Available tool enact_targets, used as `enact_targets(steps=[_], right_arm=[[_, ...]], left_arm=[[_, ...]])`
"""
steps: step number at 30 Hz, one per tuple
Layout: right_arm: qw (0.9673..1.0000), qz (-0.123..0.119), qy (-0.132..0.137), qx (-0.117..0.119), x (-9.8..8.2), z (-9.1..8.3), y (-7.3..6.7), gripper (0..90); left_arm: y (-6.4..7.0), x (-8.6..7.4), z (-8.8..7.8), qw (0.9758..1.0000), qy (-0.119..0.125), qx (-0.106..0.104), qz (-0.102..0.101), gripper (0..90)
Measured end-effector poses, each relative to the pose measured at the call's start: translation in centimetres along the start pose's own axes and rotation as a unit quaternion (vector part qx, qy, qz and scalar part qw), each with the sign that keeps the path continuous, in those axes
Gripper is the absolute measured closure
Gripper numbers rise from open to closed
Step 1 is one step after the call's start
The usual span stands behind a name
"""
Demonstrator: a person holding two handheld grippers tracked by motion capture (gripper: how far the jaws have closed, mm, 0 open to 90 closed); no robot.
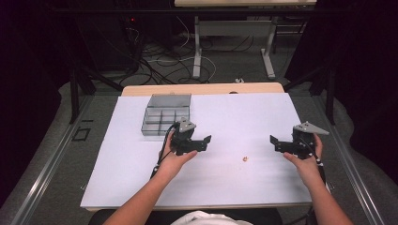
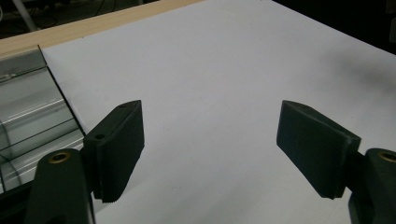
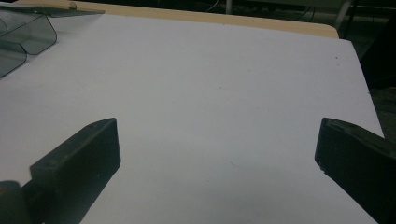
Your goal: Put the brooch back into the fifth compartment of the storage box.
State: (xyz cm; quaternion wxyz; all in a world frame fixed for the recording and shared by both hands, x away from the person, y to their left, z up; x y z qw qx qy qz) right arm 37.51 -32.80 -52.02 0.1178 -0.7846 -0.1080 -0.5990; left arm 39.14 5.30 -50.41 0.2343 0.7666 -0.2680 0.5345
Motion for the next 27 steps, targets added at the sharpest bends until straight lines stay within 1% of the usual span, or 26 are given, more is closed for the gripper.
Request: enact_targets(steps=[1,3,4,5,6,7,8,9,10,12,14,15,16,18,20,22,23,25,26,27], right_arm=[[1.0,0.0,0.0,0.0,0.0,0.0,0.0,0.0],[1.0,0.0,0.001,0.0,0.0,0.0,0.1,0.0],[1.0,0.002,0.0,0.0,0.0,0.0,0.0,0.0],[1.0,0.001,-0.002,-0.002,0.0,-0.1,0.0,0.0],[1.0,0.001,-0.002,-0.002,0.0,-0.1,0.0,0.0],[1.0,0.001,-0.002,-0.002,0.0,-0.1,0.0,0.0],[1.0,-0.001,-0.002,-0.001,0.0,0.0,0.1,0.0],[1.0,-0.001,-0.002,-0.001,0.0,0.0,0.1,0.0],[1.0,-0.001,-0.002,0.0,0.0,0.0,0.0,0.0],[1.0,0.0,-0.003,0.001,0.0,0.0,0.0,0.0],[1.0,0.001,-0.003,0.001,0.0,0.0,0.0,0.0],[1.0,0.0,-0.004,0.001,-0.1,0.0,0.0,0.0],[1.0,0.0,-0.004,0.001,-0.1,0.0,0.0,0.0],[1.0,-0.001,-0.003,0.004,-0.1,0.1,0.0,0.0],[1.0,0.0,-0.002,0.002,-0.1,0.1,-0.1,0.0],[1.0,0.0,-0.002,0.0,-0.1,0.1,-0.1,0.0],[1.0,0.0,-0.002,0.0,-0.1,0.1,-0.1,0.0],[1.0,-0.003,-0.001,0.002,-0.1,0.2,-0.1,0.0],[1.0,0.0,-0.002,0.001,-0.1,0.2,-0.1,0.0],[1.0,0.0,-0.002,0.002,-0.2,0.2,-0.1,0.0]], left_arm=[[0.2,0.1,0.1,1.0,-0.005,-0.003,0.001,23.4],[0.6,0.2,0.4,1.0,0.001,-0.004,0.003,23.4],[0.7,0.2,0.5,1.0,-0.003,-0.005,0.004,23.4],[1.0,0.3,0.8,0.9999,-0.004,-0.008,0.009,23.4],[1.0,0.3,0.8,0.9999,-0.004,-0.008,0.009,23.4],[1.2,0.3,1.0,0.9999,0.001,-0.009,0.011,23.4],[1.4,0.4,1.1,0.9998,-0.003,-0.01,0.014,23.4],[1.6,0.3,1.3,0.9998,0.002,-0.011,0.013,23.4],[1.7,0.4,1.3,0.9998,-0.002,-0.013,0.016,23.3],[2.0,0.4,1.6,0.9996,-0.002,-0.018,0.021,23.2],[2.3,0.4,1.9,0.9996,0.0,-0.02,0.02,23.1],[2.4,0.4,2.0,0.9994,-0.006,-0.025,0.024,23.2],[2.7,0.4,2.2,0.9995,0.001,-0.025,0.021,23.2],[3.0,0.4,2.5,0.9991,-0.008,-0.031,0.027,23.2],[3.5,0.3,2.8,0.999,-0.006,-0.036,0.026,23.4],[3.8,0.2,3.0,0.9984,-0.015,-0.042,0.035,23.5],[4.1,0.2,3.3,0.9985,-0.009,-0.043,0.033,23.5],[4.3,0.1,3.5,0.998,-0.016,-0.046,0.04,23.9],[4.5,0.1,3.6,0.9976,-0.019,-0.052,0.04,24.0],[4.7,0.0,3.8,0.9977,-0.017,-0.051,0.041,24.5]])
Point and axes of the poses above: each handheld gripper's, and its own axes: z roughly forward along the jaws, x roughly out of its top, y roughly to its right, the point moved 1 cm from there along z, roughly forward along the jaws, and after that the axes turned 13 degrees about y, right-handed, at the moved point
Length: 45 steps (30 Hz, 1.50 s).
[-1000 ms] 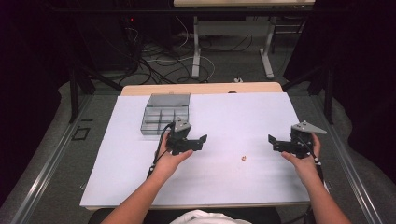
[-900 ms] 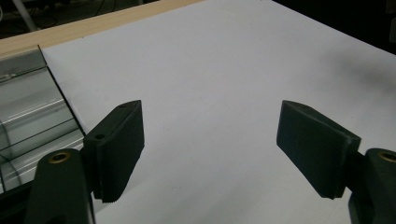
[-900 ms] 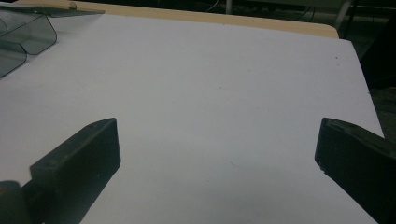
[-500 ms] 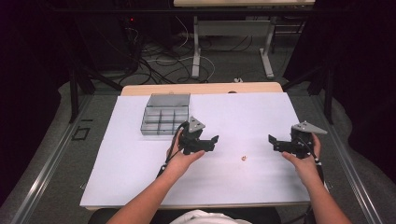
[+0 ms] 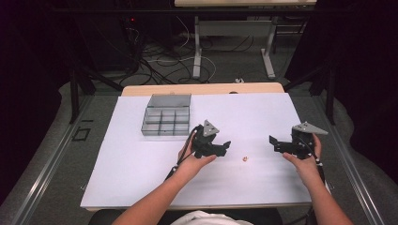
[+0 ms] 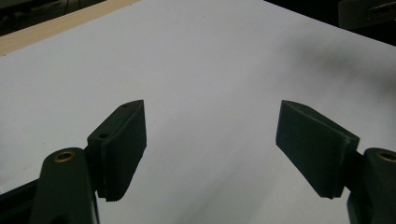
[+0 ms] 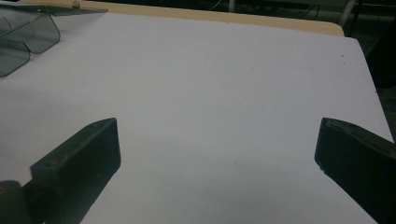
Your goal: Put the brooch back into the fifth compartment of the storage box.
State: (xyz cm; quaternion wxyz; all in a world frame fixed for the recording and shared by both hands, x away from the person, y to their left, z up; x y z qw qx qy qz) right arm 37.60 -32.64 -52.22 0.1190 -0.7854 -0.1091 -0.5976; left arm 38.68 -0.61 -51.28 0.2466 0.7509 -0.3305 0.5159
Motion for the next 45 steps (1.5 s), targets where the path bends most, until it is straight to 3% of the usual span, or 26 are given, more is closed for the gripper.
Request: enact_targets(steps=[6,7,14,23,33,34,45], right_arm=[[1.0,0.002,-0.005,0.003,0.0,0.0,-0.1,0.0],[1.0,-0.002,-0.005,0.004,0.0,0.1,-0.1,0.0],[1.0,0.0,-0.004,0.007,-0.1,0.2,-0.1,0.0],[0.9999,0.003,-0.009,0.005,-0.2,0.2,-0.1,0.1],[1.0,0.004,-0.003,0.006,-0.3,0.4,-0.2,0.1],[1.0,0.004,-0.003,0.005,-0.3,0.4,-0.2,0.1],[1.0,0.004,-0.006,0.006,-0.4,0.5,-0.2,0.1]], left_arm=[[0.6,-0.2,0.8,0.9999,-0.007,-0.009,0.005,25.6],[0.8,-0.3,1.0,0.9999,-0.004,-0.009,-0.002,25.8],[1.4,-0.6,1.6,0.9996,-0.015,-0.022,-0.003,29.7],[2.1,-1.0,2.5,0.9993,-0.021,-0.031,0.008,34.2],[2.9,-1.4,3.6,0.9985,-0.028,-0.046,-0.002,37.8],[2.9,-1.5,3.6,0.9983,-0.034,-0.048,0.005,38.2],[4.3,-2.0,5.0,0.9972,-0.039,-0.064,-0.002,47.8]])
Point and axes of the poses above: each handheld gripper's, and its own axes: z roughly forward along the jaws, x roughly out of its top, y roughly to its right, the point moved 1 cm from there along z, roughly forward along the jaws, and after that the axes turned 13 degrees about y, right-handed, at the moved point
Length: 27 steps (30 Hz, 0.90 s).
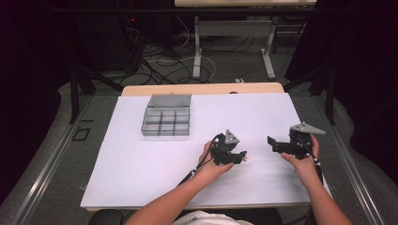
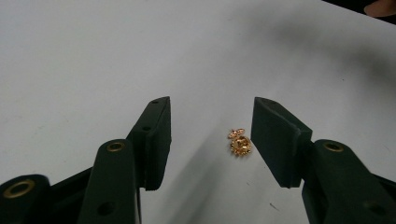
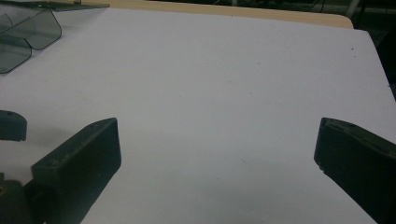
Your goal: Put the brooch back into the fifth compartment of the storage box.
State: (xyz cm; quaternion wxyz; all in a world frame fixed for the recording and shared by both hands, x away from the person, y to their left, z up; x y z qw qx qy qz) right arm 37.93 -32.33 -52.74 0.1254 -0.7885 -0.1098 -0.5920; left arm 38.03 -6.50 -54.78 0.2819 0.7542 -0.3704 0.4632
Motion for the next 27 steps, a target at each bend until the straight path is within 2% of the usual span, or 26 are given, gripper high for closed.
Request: enact_targets(steps=[14,19,27], right_arm=[[1.0,0.003,-0.003,0.003,0.0,0.0,0.0,0.1],[1.0,0.002,-0.001,0.002,0.0,0.1,0.0,0.1],[1.0,0.0,-0.002,0.003,0.0,0.1,0.0,0.1]], left_arm=[[1.5,-0.7,1.6,0.9997,-0.021,-0.015,-0.005,56.1],[1.8,-0.9,1.8,0.9994,-0.027,-0.02,-0.002,58.8],[2.0,-1.2,2.1,0.9991,-0.037,-0.017,0.007,63.1]])
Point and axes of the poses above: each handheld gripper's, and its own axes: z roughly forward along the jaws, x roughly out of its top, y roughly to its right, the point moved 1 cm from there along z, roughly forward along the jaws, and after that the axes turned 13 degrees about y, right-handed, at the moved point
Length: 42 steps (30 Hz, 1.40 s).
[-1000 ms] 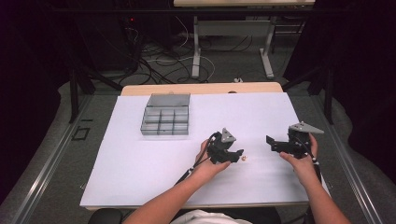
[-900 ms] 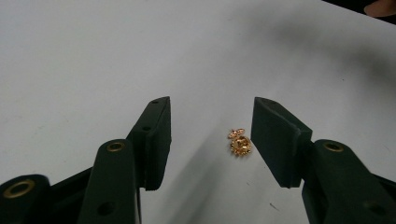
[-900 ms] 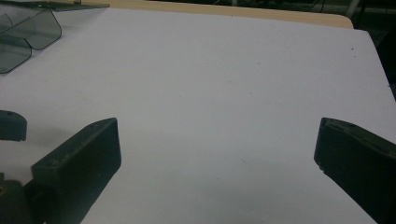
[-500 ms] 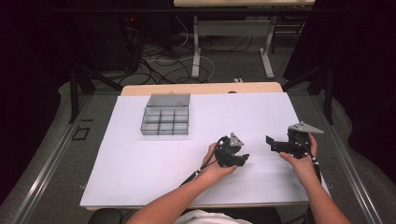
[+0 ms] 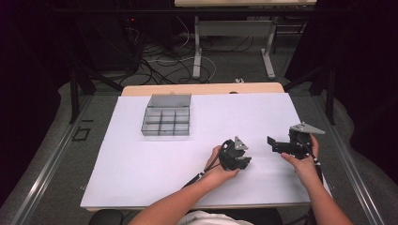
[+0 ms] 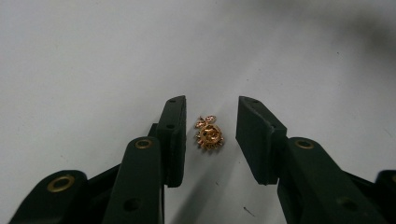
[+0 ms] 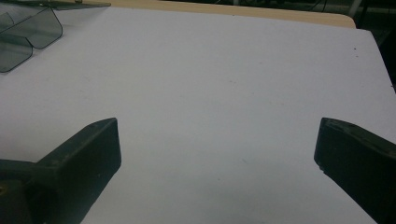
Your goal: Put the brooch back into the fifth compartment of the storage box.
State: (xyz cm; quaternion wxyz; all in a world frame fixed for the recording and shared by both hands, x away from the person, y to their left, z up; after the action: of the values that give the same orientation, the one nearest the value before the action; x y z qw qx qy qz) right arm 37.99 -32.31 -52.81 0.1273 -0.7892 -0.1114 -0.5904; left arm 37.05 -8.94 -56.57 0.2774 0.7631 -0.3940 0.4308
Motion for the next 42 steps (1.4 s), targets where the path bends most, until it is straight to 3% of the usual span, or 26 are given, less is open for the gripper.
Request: enact_targets(steps=[1,2,3,13,27,42], right_arm=[[1.0,0.0,0.0,0.0,0.0,0.0,0.0,0.1],[1.0,0.0,0.0,0.0,0.0,0.0,0.0,0.2],[1.0,0.0,0.0,0.0,0.0,0.0,0.0,0.2],[1.0,0.0,0.001,0.001,0.01,0.01,-0.03,0.2],[1.0,-0.001,-0.006,0.004,-0.01,-0.01,-0.03,0.3],[1.0,0.0,-0.006,0.002,-0.02,0.0,-0.04,0.4]], left_arm=[[0.19,-0.07,0.07,1.0,0.002,0.0,-0.009,63.1],[0.08,-0.04,0.04,1.0,-0.003,0.0,0.005,63.8],[0.28,-0.11,0.13,1.0,-0.002,-0.001,-0.005,63.8],[0.48,-0.29,0.34,0.9999,-0.007,0.005,0.008,68.3],[0.34,-0.3,0.32,0.9999,-0.006,0.01,0.01,75.6],[0.1,-0.21,0.28,0.9999,-0.006,0.01,0.009,76.6]])
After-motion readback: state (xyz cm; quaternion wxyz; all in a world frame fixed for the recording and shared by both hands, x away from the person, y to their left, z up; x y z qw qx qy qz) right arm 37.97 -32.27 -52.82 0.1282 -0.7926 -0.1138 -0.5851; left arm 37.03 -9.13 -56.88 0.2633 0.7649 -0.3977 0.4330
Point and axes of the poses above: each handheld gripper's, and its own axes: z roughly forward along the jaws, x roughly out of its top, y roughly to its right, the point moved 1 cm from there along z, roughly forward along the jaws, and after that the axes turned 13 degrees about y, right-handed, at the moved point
